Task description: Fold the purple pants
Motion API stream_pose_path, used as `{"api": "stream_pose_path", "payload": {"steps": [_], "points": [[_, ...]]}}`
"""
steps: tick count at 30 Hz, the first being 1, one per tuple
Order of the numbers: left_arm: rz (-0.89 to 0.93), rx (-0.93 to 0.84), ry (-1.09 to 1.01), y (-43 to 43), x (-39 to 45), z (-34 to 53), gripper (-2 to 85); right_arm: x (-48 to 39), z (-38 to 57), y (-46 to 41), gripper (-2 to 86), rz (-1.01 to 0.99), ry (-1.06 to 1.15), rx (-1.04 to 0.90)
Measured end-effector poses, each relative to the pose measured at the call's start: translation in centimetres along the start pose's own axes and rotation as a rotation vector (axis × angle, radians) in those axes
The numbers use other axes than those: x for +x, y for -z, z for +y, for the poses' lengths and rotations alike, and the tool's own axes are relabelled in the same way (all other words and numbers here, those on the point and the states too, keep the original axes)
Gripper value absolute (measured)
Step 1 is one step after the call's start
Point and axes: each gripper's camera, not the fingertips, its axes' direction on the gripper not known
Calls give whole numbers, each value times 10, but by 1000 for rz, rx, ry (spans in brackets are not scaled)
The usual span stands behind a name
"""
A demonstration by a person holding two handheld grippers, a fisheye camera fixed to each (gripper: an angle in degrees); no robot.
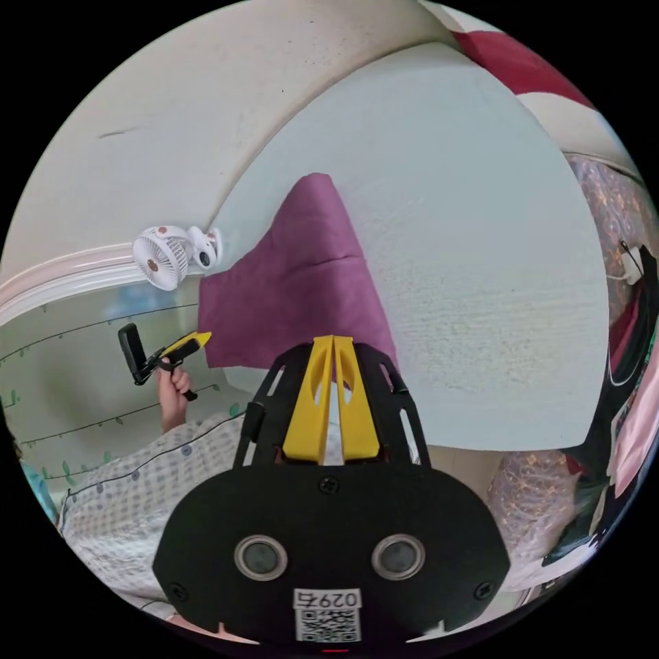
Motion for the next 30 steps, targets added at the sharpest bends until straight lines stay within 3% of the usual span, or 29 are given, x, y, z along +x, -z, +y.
{"api": "stream_pose_path", "payload": {"steps": [3,6,8,10,11,13,16,22,25,30], "points": [[-56,-36,62,-8,-17,-4,9,17,-1,-24,-4,43,30,-74],[-23,-202,158,-48,-53,-6,9,30,-4,-30,-5,-32,-9,-91],[51,-110,191,-35,-56,2,5,13,-2,-22,-5,105,55,-93],[-49,-33,238,-12,-51,11,-5,-5,4,-17,-5,175,164,-87],[-144,23,295,5,-47,19,-7,-13,8,-16,-5,148,214,-93],[-157,130,315,24,-37,25,-9,-17,13,-20,-5,34,269,-116],[-54,150,181,15,0,5,-9,-9,17,-46,-5,53,273,-237],[-22,-123,-164,-103,111,-81,-10,3,31,-44,-4,55,321,-272],[-76,-216,-326,-148,171,-117,-10,14,43,-15,0,65,267,-153],[-263,-314,-487,-203,233,-157,-10,74,58,26,46,-165,40,6]]}}
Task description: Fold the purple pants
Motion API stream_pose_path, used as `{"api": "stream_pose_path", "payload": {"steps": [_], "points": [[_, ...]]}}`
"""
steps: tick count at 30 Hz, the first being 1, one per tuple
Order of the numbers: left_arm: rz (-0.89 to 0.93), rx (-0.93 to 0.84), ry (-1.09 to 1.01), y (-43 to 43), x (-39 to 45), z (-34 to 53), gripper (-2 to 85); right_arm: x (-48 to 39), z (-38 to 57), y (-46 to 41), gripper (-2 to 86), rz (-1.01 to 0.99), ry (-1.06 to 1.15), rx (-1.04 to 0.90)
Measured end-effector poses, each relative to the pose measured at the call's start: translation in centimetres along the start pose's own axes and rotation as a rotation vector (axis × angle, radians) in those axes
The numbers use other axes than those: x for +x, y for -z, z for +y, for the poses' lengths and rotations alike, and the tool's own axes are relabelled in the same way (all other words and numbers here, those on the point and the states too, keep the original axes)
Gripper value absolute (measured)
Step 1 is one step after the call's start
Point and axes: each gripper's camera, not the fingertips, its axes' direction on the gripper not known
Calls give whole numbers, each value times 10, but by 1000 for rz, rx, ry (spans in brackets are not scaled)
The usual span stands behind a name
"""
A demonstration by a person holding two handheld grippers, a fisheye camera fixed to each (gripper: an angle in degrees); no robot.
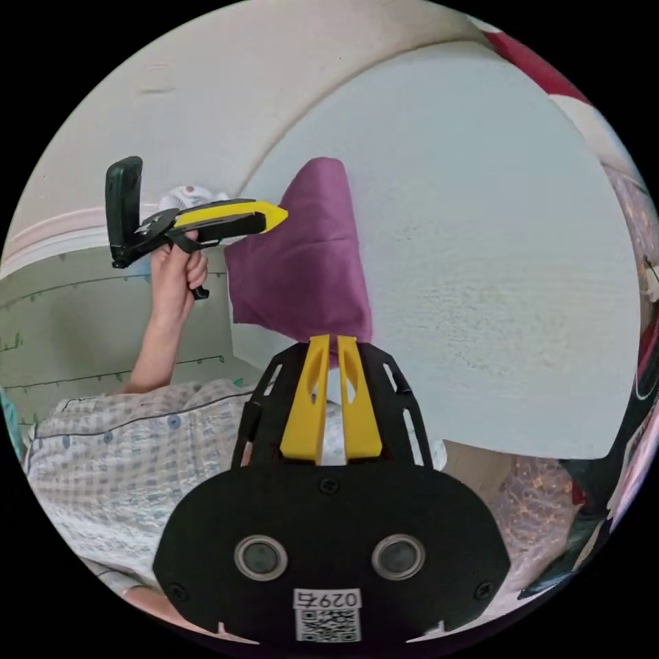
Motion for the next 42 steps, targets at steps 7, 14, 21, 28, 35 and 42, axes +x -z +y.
{"api": "stream_pose_path", "payload": {"steps": [7,14,21,28,35,42], "points": [[21,-109,25,-47,10,-38,-10,31,-1,-37,44,-63,-137,-95],[90,-56,194,-56,4,-42,-10,-14,24,-40,9,-13,-56,-144],[-24,135,403,-23,-18,14,-10,-30,32,-55,1,-128,-18,-302],[203,231,607,-16,-19,143,-10,-105,-19,-34,-4,8,131,-115],[26,8,483,-62,14,145,-10,-224,-92,-135,-5,494,318,-242],[-262,-87,267,-68,10,128,-10,-253,-34,-165,-5,584,255,-262]]}}
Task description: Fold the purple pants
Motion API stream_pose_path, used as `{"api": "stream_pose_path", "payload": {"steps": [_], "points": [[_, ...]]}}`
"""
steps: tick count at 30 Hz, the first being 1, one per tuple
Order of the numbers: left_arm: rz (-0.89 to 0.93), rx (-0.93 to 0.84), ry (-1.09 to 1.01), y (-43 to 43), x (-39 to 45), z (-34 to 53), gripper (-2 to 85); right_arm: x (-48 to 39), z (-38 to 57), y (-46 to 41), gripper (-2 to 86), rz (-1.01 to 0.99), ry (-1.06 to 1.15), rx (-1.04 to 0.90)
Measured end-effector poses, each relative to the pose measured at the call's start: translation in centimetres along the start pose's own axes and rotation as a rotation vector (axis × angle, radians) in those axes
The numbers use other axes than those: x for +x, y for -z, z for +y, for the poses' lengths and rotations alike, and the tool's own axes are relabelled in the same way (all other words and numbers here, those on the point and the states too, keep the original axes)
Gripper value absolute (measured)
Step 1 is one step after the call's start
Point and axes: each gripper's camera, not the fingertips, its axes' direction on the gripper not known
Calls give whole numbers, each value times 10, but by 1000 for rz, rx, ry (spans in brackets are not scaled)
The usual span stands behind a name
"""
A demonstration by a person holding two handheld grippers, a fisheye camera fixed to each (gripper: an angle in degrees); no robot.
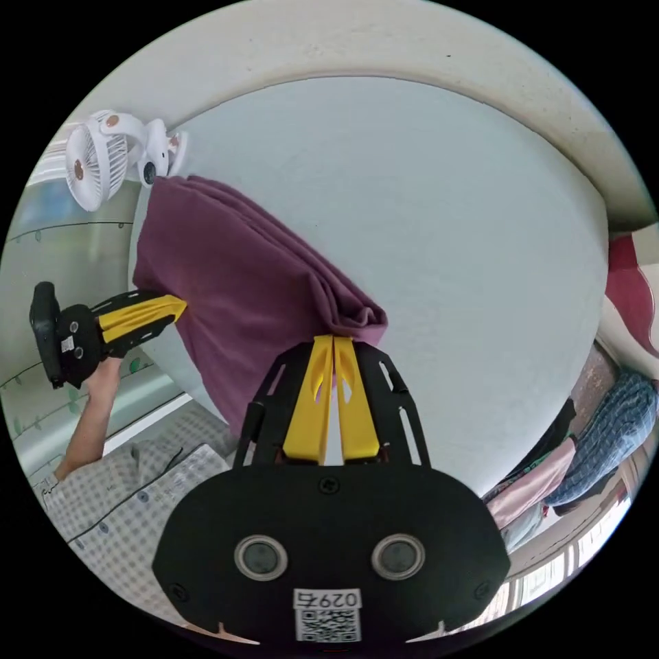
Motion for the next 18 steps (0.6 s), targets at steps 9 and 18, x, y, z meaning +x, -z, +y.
{"api": "stream_pose_path", "payload": {"steps": [9,18], "points": [[118,114,43,21,-8,68,-10,-85,153,11,-5,-342,-91,222],[120,33,49,-39,30,148,-9,-110,161,42,-5,-306,-38,55]]}}
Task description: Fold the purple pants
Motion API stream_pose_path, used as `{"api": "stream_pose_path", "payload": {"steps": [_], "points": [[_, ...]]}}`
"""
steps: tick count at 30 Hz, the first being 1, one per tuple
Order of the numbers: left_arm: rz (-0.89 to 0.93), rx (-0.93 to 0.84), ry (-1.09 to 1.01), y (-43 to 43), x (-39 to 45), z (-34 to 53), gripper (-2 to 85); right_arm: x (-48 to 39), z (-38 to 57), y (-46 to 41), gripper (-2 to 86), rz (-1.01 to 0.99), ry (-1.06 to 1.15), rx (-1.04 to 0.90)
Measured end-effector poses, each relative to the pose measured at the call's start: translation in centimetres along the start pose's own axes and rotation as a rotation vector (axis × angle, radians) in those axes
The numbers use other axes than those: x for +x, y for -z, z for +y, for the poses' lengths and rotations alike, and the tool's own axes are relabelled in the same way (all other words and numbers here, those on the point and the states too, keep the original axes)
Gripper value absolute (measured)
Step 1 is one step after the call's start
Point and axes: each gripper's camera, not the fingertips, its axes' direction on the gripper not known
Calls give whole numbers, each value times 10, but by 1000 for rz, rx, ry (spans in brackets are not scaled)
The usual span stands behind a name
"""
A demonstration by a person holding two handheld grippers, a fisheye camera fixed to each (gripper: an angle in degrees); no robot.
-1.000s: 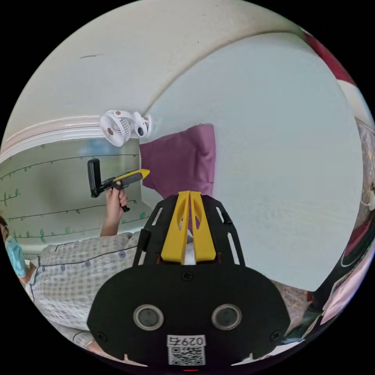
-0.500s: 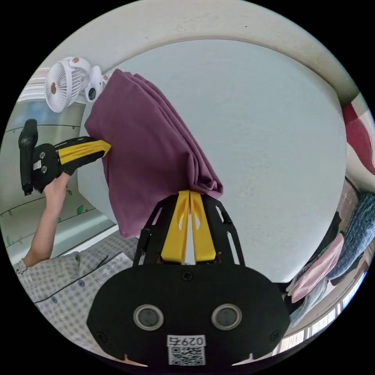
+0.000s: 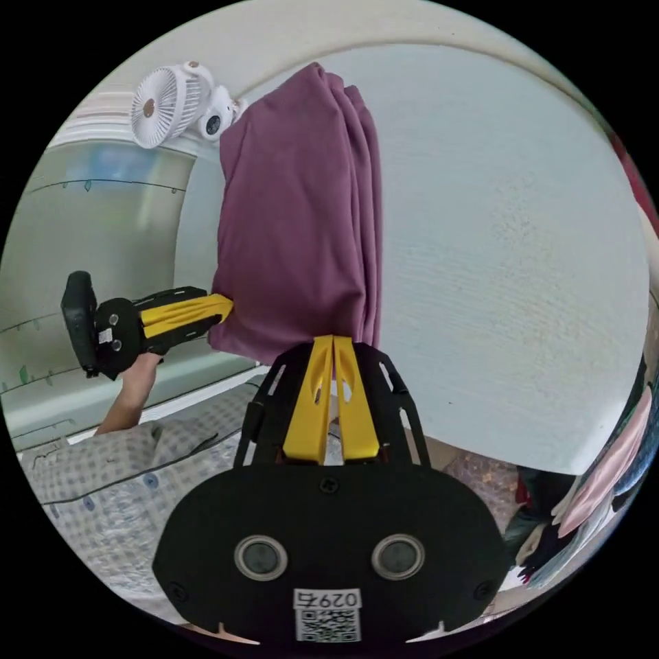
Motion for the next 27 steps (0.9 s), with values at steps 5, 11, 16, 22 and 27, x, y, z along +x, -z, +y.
{"api": "stream_pose_path", "payload": {"steps": [5,11,16,22,27], "points": [[183,126,299,9,-66,86,-1,-43,54,55,-5,-33,131,119],[649,214,543,-50,-110,166,153,-109,54,61,-5,75,236,-13],[804,250,596,-91,-124,174,179,-104,102,116,-5,14,136,10],[978,250,577,-131,-126,155,136,-80,196,198,-2,-206,84,61],[950,206,546,-140,-102,154,52,-22,328,307,11,-523,22,424]]}}
